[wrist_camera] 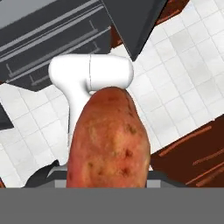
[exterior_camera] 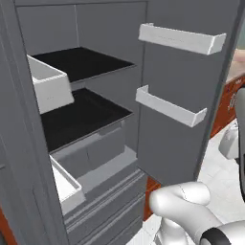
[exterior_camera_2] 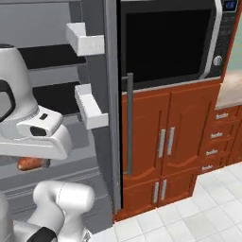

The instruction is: Gather the sweet potatos from the fridge and place them on a tray on the dining counter. Then gather the steaks from the fridge and place them on the other tray.

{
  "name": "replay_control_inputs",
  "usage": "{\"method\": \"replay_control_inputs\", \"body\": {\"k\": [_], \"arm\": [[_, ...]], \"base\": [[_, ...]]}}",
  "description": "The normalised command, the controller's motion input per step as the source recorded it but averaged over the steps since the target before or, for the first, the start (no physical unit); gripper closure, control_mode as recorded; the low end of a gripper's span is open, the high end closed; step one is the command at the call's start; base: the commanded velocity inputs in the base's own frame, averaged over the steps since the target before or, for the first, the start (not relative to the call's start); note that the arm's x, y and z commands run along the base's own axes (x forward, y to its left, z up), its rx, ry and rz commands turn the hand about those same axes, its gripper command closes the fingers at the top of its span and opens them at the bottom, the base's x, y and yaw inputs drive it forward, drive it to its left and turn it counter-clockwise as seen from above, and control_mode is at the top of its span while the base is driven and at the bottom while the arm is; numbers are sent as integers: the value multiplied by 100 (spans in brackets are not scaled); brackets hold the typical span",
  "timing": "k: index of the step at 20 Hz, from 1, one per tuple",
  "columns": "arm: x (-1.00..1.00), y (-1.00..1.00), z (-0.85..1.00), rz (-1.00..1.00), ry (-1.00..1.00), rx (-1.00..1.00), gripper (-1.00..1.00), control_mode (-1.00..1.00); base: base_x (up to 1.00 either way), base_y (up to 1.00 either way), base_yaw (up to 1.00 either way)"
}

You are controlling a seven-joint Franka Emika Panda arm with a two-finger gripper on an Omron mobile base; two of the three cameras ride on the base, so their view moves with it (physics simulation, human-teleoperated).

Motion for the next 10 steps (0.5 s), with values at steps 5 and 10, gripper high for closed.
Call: {"method": "replay_control_inputs", "body": {"k": [5,10], "arm": [[0,0,0,0,0,0,100,100],[0,0,0,0,0,0,100,100]], "base": [[-36,0,-94],[-6,-2,-92]]}}
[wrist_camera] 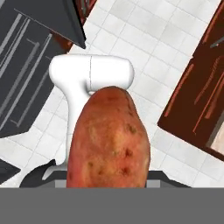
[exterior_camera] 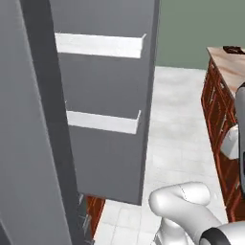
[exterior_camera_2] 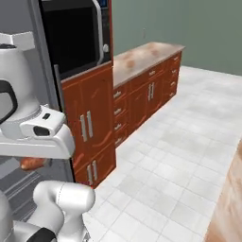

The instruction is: Gather the sweet potatos from the fridge and place them on a tray on the dining counter. Then gather the steaks from the fridge and place them on the other tray.

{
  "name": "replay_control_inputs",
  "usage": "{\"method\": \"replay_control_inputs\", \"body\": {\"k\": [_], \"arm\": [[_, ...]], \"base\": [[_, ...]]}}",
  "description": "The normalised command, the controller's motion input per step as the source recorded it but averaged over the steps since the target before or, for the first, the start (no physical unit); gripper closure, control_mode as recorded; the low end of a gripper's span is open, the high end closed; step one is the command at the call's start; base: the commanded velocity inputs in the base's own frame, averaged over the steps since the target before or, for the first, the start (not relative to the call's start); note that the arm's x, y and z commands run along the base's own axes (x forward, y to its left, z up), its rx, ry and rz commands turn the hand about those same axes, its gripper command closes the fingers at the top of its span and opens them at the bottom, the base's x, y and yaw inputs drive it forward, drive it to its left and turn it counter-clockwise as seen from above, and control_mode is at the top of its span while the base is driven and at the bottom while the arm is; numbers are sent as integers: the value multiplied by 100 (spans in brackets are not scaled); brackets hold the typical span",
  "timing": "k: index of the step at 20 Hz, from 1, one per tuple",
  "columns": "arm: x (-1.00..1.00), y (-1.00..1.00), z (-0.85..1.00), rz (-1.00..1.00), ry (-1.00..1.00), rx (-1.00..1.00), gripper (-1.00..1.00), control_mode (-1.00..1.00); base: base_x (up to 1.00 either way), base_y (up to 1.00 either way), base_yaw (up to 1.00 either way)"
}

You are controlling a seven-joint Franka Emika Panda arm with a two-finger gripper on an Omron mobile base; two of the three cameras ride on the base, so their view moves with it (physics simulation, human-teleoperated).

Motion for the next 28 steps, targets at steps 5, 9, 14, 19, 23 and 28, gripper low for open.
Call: {"method": "replay_control_inputs", "body": {"k": [5,9,14,19,23,28], "arm": [[0,0,0,0,0,0,100,100],[0,0,0,0,0,0,100,100],[0,0,0,0,0,0,100,100],[0,0,0,0,0,0,100,100],[0,0,0,0,0,0,100,100],[0,0,0,0,0,0,100,100]], "base": [[21,-2,-79],[51,-3,-61],[98,0,-1],[100,-30,14],[100,-13,9],[100,0,2]]}}
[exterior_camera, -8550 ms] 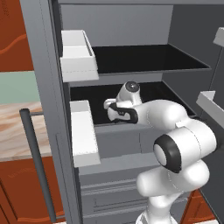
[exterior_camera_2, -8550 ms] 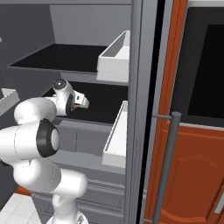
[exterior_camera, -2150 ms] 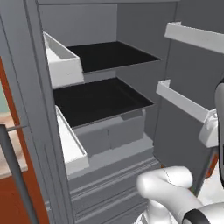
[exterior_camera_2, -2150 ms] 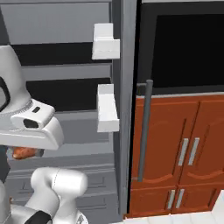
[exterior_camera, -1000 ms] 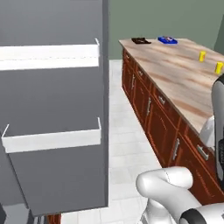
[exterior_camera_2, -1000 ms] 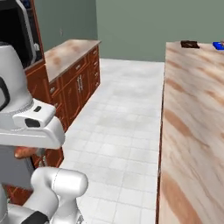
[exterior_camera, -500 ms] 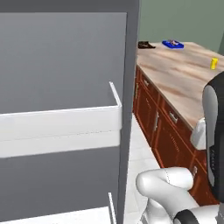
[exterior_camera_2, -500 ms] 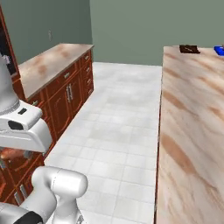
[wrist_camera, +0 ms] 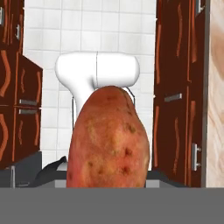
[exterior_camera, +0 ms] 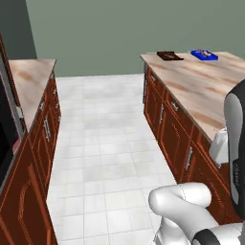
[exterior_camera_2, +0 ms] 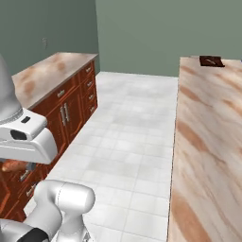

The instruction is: Gather the sweet potatos from the fridge and place them on a tray on the dining counter. Then gather the steaks from the fridge and place them on the other tray.

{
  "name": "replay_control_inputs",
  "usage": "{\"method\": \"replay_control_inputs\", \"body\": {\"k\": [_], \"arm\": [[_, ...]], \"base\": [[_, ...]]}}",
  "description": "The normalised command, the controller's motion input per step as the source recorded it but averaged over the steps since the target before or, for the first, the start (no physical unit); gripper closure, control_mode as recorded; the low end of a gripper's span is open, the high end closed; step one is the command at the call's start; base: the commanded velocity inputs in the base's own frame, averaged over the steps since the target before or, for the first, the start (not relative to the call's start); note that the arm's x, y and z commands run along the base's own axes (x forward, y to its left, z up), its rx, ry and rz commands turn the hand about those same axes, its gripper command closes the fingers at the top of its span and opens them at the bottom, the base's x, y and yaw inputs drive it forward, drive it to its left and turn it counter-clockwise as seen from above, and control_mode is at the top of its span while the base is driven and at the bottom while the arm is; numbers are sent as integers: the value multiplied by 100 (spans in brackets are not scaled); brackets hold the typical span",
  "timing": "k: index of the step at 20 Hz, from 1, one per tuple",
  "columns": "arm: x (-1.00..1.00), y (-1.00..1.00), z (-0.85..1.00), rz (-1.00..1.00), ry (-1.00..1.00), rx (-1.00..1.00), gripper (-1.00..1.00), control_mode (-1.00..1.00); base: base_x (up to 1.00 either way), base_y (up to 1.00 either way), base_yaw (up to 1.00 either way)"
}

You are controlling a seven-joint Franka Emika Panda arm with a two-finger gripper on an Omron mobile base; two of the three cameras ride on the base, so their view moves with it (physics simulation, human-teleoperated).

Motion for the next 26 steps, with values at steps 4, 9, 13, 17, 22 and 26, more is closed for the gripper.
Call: {"method": "replay_control_inputs", "body": {"k": [4,9,13,17,22,26], "arm": [[0,0,0,0,0,0,100,100],[0,0,0,0,0,0,100,100],[0,0,0,0,0,0,100,100],[0,0,0,0,0,0,100,100],[0,0,0,0,0,0,100,100],[0,0,0,0,0,0,100,100]], "base": [[100,3,0],[100,23,0],[100,35,0],[100,26,0],[100,18,0],[100,14,0]]}}
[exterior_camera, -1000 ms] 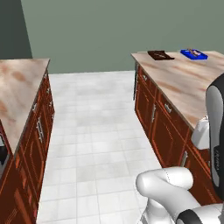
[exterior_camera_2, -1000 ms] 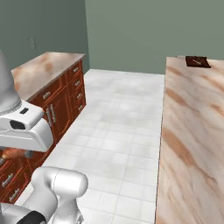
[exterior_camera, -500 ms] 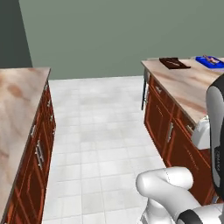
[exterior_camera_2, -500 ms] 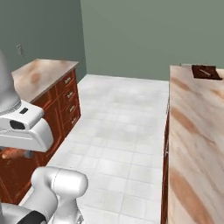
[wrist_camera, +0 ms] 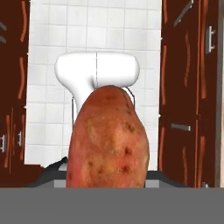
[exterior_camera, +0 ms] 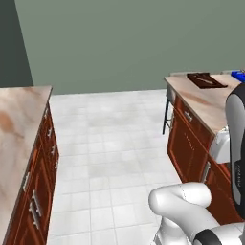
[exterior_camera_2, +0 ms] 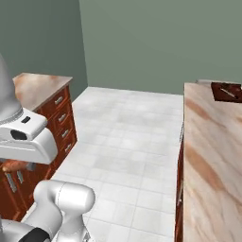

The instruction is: Gather the sweet potatos from the fridge and place them on a tray on the dining counter. Then gather the steaks from the fridge and place them on the other tray.

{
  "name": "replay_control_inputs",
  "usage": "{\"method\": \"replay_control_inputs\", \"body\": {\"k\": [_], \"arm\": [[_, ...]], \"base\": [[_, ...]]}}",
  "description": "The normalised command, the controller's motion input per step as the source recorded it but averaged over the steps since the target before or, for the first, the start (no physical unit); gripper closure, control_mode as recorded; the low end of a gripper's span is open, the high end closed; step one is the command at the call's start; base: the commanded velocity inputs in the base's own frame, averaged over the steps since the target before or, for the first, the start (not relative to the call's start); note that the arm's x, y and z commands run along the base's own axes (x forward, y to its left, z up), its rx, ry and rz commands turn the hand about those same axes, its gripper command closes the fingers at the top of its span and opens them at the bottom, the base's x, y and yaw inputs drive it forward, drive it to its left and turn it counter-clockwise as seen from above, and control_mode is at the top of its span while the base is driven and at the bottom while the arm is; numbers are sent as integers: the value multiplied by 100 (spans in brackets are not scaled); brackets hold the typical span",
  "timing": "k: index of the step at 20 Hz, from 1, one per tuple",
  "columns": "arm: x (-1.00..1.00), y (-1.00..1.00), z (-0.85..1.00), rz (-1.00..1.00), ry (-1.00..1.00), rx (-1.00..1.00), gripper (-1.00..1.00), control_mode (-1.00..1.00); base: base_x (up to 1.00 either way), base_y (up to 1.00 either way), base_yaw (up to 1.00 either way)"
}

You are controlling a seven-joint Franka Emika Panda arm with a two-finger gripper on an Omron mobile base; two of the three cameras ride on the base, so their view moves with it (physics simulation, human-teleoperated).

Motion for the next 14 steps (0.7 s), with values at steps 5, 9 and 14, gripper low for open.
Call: {"method": "replay_control_inputs", "body": {"k": [5,9,14], "arm": [[0,0,0,0,0,0,100,100],[0,0,0,0,0,0,100,100],[0,0,0,0,0,0,100,100]], "base": [[100,21,0],[100,21,0],[100,18,0]]}}
